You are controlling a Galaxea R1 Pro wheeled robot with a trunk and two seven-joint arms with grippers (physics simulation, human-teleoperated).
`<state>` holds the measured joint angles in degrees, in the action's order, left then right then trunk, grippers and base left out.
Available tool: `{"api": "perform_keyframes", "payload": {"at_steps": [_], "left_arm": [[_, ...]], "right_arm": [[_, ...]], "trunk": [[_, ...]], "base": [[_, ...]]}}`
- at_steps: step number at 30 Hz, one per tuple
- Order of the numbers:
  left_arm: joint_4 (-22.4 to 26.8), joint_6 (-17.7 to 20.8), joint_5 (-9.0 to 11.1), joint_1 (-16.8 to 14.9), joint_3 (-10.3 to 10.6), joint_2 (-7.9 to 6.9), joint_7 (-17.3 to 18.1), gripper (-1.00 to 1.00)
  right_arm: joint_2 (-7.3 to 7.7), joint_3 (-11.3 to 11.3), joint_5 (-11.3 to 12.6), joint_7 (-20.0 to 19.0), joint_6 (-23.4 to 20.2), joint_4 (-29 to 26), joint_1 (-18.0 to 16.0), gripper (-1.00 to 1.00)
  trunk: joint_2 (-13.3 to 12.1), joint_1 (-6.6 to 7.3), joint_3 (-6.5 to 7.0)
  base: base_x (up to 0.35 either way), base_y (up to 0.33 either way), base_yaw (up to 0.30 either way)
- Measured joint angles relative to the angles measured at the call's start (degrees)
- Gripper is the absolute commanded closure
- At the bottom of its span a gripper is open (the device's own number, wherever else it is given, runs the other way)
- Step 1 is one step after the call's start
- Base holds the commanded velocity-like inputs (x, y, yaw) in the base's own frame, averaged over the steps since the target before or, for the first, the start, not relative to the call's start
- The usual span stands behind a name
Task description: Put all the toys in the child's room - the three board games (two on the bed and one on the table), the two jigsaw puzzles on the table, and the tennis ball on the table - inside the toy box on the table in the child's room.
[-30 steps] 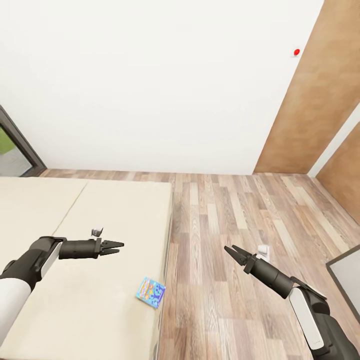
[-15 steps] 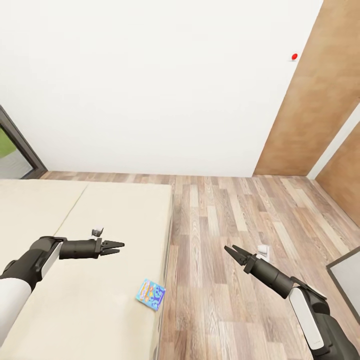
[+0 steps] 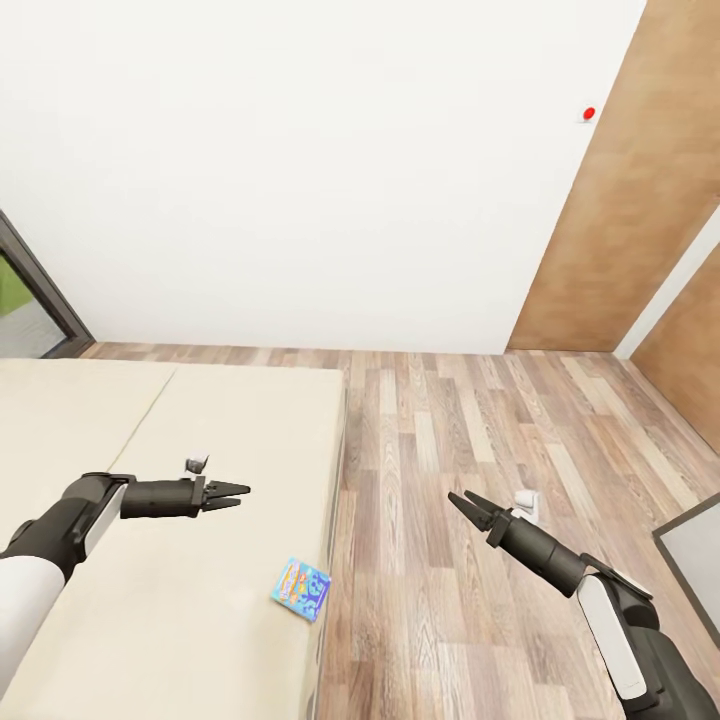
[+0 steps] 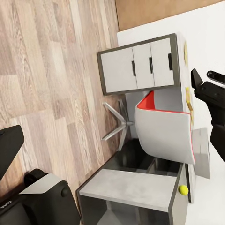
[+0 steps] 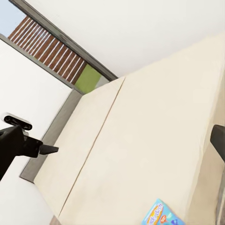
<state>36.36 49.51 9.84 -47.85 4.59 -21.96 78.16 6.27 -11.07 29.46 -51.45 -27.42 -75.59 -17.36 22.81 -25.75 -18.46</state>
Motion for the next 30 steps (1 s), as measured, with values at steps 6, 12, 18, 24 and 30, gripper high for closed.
{"api": "perform_keyframes", "payload": {"at_steps": [6, 12, 18, 24, 30], "left_arm": [[0.0, 0.0, 0.0, 0.0, 0.1, 0.22, -0.3, -1.00], [0.0, 0.0, -0.1, 0.0, 0.3, 0.27, -0.4, -1.00], [0.0, 0.0, -0.1, 0.0, 0.4, 0.34, -0.5, -1.00], [0.0, 0.0, -0.2, 0.0, 0.4, 0.33, -0.7, -1.00], [0.0, 0.0, -0.2, 0.0, 0.4, 0.56, -2.1, -1.00]], "right_arm": [[-0.01, 0.4, -0.3, 5.5, -0.1, -0.1, 0.0, -1.00], [-0.02, 0.6, -0.2, 8.7, 0.1, -0.7, 0.0, -1.00], [-0.08, 0.7, -0.4, 9.1, 0.2, -0.5, 0.0, -1.00], [-0.34, 0.8, -0.4, 10.2, 4.5, 0.8, 0.0, -1.00], [-0.37, 0.8, -0.5, 11.2, 6.6, 2.8, 0.0, -1.00]], "trunk": [[0.0, 0.00, 0.00], [0.0, 0.00, 0.36], [0.0, 0.00, 0.90], [0.0, 0.00, 1.47], [0.0, 0.00, 2.05]], "base": [[0.000, 0.000, 0.000], [0.000, 0.000, 0.000], [0.000, 0.000, 0.000], [0.000, 0.000, 0.000], [0.000, 0.000, 0.000]]}}
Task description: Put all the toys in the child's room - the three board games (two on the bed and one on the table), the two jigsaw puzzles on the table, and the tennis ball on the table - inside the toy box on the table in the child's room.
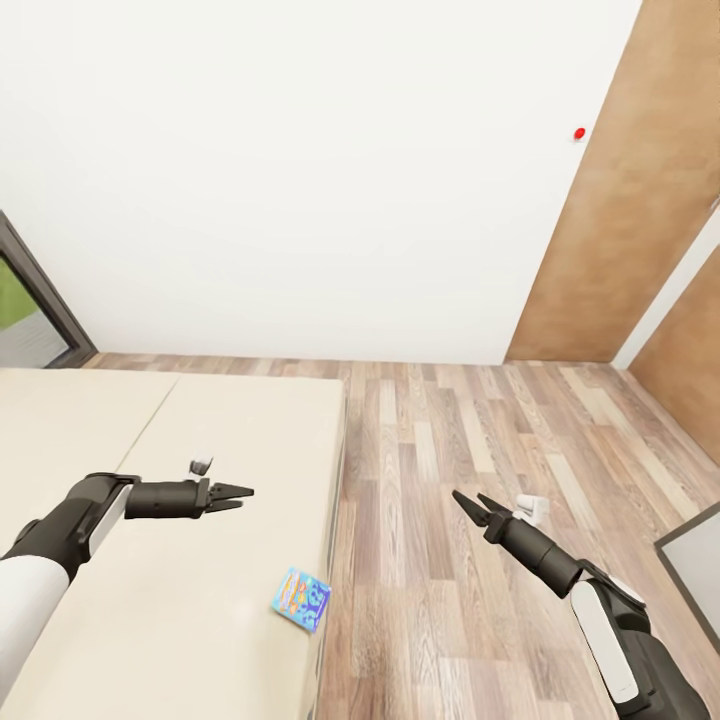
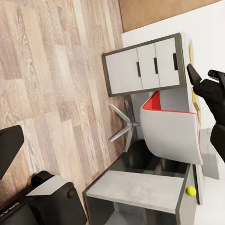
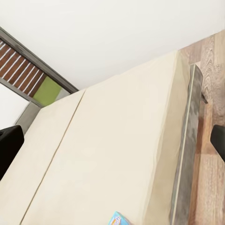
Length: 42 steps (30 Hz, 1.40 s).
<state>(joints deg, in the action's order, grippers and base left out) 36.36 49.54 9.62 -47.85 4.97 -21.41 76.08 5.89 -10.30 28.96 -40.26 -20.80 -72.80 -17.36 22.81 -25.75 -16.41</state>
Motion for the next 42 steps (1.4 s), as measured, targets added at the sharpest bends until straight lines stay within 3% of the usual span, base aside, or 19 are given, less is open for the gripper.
{"api": "perform_keyframes", "payload": {"at_steps": [9, 18, 23, 29, 32, 37, 42], "left_arm": [[0.0, 0.0, 0.0, 0.0, 0.0, 1.11, -3.0, -1.00], [1.4, 0.5, 0.0, 0.1, -0.3, 1.67, -8.4, -1.00], [3.1, 0.7, 0.0, 0.1, -0.5, 0.54, -10.4, -1.00], [3.6, 0.7, 0.0, 0.2, -0.3, 0.48, -16.6, -1.00], [3.6, 0.7, 0.0, 0.2, -0.3, 1.19, -21.4, -1.00], [3.7, 0.6, 0.1, 0.2, -0.3, 2.27, -24.0, -1.00], [3.6, 0.4, 0.0, 0.2, -0.4, 6.10, -29.1, -1.00]], "right_arm": [[0.00, 0.1, -0.1, 1.2, 0.3, 0.2, 0.0, -1.00], [-0.05, 0.2, -0.1, 9.8, 0.3, -0.1, 0.0, -1.00], [-0.07, 2.3, -0.1, 14.0, 0.3, -0.5, 0.0, -1.00], [-0.08, 6.1, 0.0, 21.8, 0.2, -1.1, 0.0, -1.00], [-0.08, 7.3, 0.2, 28.3, 0.0, -1.3, 0.0, -1.00], [-0.08, 7.7, 0.4, 30.9, 0.0, -1.4, -0.1, -1.00], [-0.15, 7.9, 0.4, 31.9, -0.1, -1.3, -0.1, -1.00]], "trunk": [[0.0, 0.00, 0.86], [0.0, 0.00, 1.72], [0.0, 0.00, 2.19], [0.0, 0.00, 2.77], [0.0, 0.00, 3.05], [0.0, 0.00, 3.53], [0.0, 0.00, 4.01]], "base": [[0.000, 0.000, 0.000], [0.000, 0.000, 0.000], [0.000, 0.000, 0.000], [0.000, 0.000, 0.000], [0.000, 0.000, 0.000], [0.000, 0.000, 0.000], [0.000, 0.000, 0.000]]}}
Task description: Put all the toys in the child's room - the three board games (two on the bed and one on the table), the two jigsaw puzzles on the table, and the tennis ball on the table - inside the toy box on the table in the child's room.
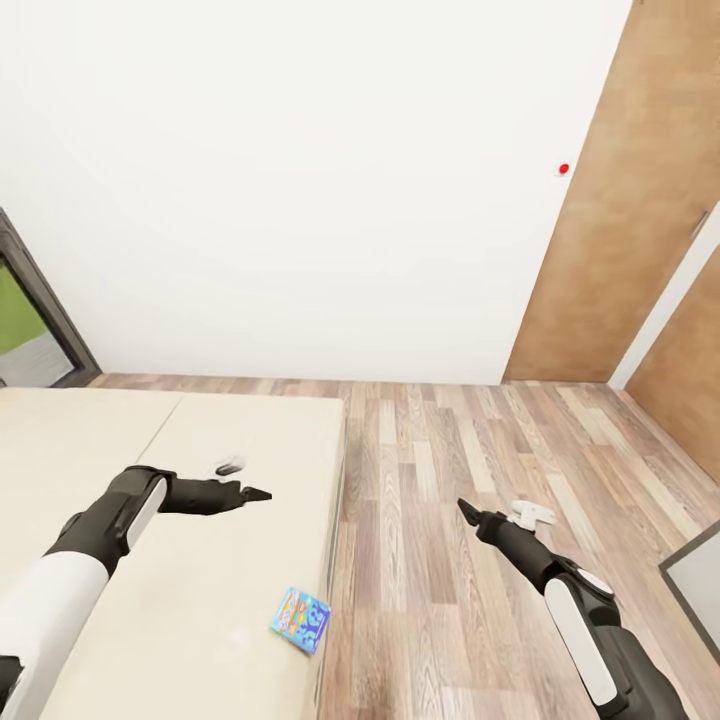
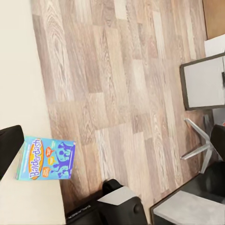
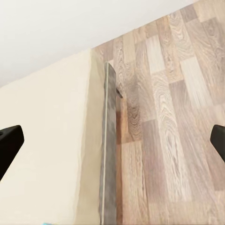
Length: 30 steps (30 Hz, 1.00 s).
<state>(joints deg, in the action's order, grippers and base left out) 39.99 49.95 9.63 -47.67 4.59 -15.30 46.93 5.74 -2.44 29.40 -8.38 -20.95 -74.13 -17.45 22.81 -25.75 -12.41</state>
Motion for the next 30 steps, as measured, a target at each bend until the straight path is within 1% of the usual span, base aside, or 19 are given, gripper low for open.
{"api": "perform_keyframes", "payload": {"at_steps": [1, 2, 4, 5, 6, 7, 8, 10, 17, 30], "left_arm": [[0.0, 0.0, 0.0, 0.0, 0.0, 0.33, -1.1, -1.00], [0.0, -0.1, 0.0, 0.0, 0.0, 0.99, -3.4, -1.00], [0.0, -0.2, 0.0, 0.0, 0.0, 1.67, -6.0, -1.00], [0.0, -0.2, 0.1, 0.0, 0.0, 2.28, -8.5, -1.00], [0.0, -0.3, 0.2, 0.0, -0.1, 2.56, -9.6, -1.00], [0.0, -0.3, 0.2, 0.0, -0.1, 3.04, -11.6, -1.00], [0.0, -0.3, 0.3, 0.1, -0.1, 3.46, -13.0, -1.00], [0.0, -0.3, 0.3, 0.1, -0.1, 3.83, -14.2, -1.00], [0.0, -0.3, 0.4, 0.5, -0.2, 4.17, -15.3, -1.00], [0.0, -0.2, 0.5, 1.0, -0.3, 3.97, -15.1, -1.00]], "right_arm": [[-0.02, 0.0, 0.0, 0.0, 0.0, 0.0, 0.0, -1.00], [-0.05, 0.0, 0.0, 0.1, 0.0, 0.0, 0.0, -1.00], [-0.09, 0.0, 0.0, 0.2, 0.0, 0.0, 0.0, -1.00], [-0.21, 0.0, 0.0, 0.2, 0.0, 0.1, 0.0, -1.00], [-0.31, 0.0, 0.0, 0.2, 0.0, 0.1, 0.0, -1.00], [-0.53, 0.0, 0.0, 0.2, -0.1, 0.1, 0.0, -1.00], [-0.80, 0.1, 0.0, 0.3, -0.1, 0.1, 0.0, -1.00], [-1.12, 0.1, -0.1, 0.3, -0.1, 0.2, 0.0, -1.00], [-1.47, 0.1, -0.1, 0.3, -0.1, 0.3, 0.0, -1.00], [-1.50, 0.1, -0.2, 0.3, -0.1, 0.4, 0.0, -1.00]], "trunk": [[0.0, 0.00, 0.10], [0.0, 0.00, 0.19], [0.0, 0.00, 0.38], [0.0, 0.00, 0.48], [0.0, 0.00, 0.57], [0.0, 0.00, 0.67], [0.0, 0.00, 0.76], [0.0, 0.00, 0.95], [0.0, 0.00, 1.62], [0.0, 0.00, 2.86]], "base": [[0.000, 0.000, 0.000], [0.000, 0.000, 0.000], [0.000, 0.000, 0.000], [0.000, 0.000, 0.000], [0.000, 0.000, 0.000], [0.000, 0.000, 0.000], [0.000, 0.000, 0.000], [0.000, 0.000, 0.000], [0.000, 0.000, 0.000], [0.000, 0.000, 0.000]]}}
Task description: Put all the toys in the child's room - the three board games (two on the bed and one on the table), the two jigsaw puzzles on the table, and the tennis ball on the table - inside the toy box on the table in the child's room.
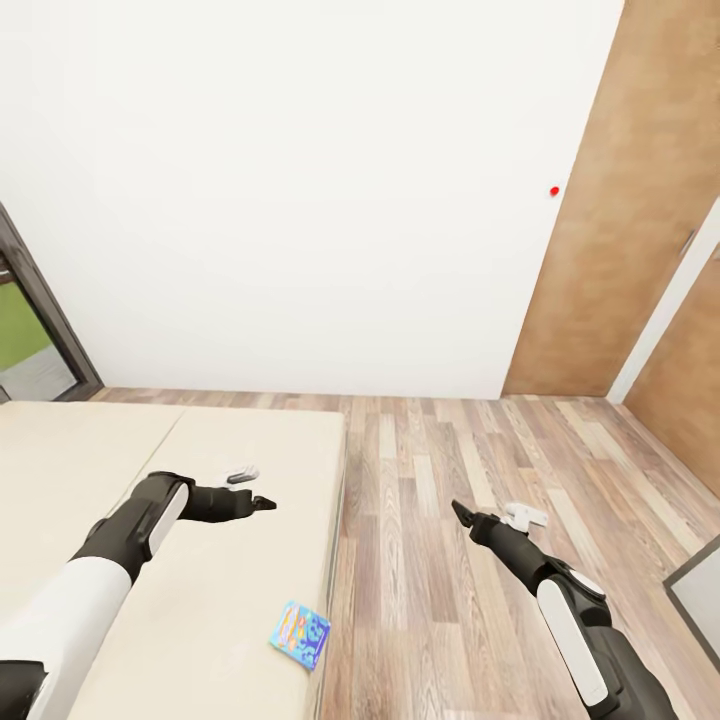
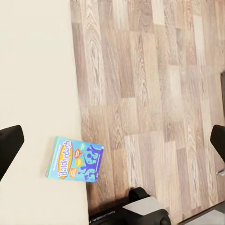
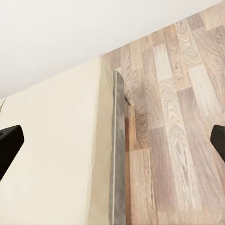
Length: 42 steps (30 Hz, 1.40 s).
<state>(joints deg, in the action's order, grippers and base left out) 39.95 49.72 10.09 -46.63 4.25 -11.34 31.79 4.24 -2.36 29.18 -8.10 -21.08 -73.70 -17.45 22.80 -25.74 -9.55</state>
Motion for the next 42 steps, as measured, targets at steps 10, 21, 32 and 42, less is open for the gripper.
{"api": "perform_keyframes", "payload": {"at_steps": [10, 21, 32, 42], "left_arm": [[0.0, 0.1, 0.0, 0.0, 0.0, 0.10, 0.0, -1.00], [0.2, 0.1, 0.0, 0.0, 0.0, -0.04, 0.1, -1.00], [0.4, -0.2, -0.1, 0.0, -2.5, -3.72, 0.1, -1.00], [0.4, -0.2, 0.0, 0.0, -3.8, -4.31, 0.0, -1.00]], "right_arm": [[0.06, -0.1, 0.0, -0.1, 0.0, 0.0, 0.0, -1.00], [0.08, -0.1, 0.1, -0.1, 0.2, -0.3, 0.0, -1.00], [0.08, -0.3, 0.1, -0.1, 0.2, -0.3, 0.0, -1.00], [0.07, -0.1, 0.0, 0.0, 0.1, -0.1, 0.0, -1.00]], "trunk": [[0.0, 0.00, 0.95], [0.0, 0.00, 2.00], [0.0, 0.00, 3.05], [0.0, 0.00, 4.00]], "base": [[0.000, 0.000, 0.000], [0.000, 0.000, 0.000], [0.000, 0.000, 0.000], [0.000, 0.000, 0.009]]}}
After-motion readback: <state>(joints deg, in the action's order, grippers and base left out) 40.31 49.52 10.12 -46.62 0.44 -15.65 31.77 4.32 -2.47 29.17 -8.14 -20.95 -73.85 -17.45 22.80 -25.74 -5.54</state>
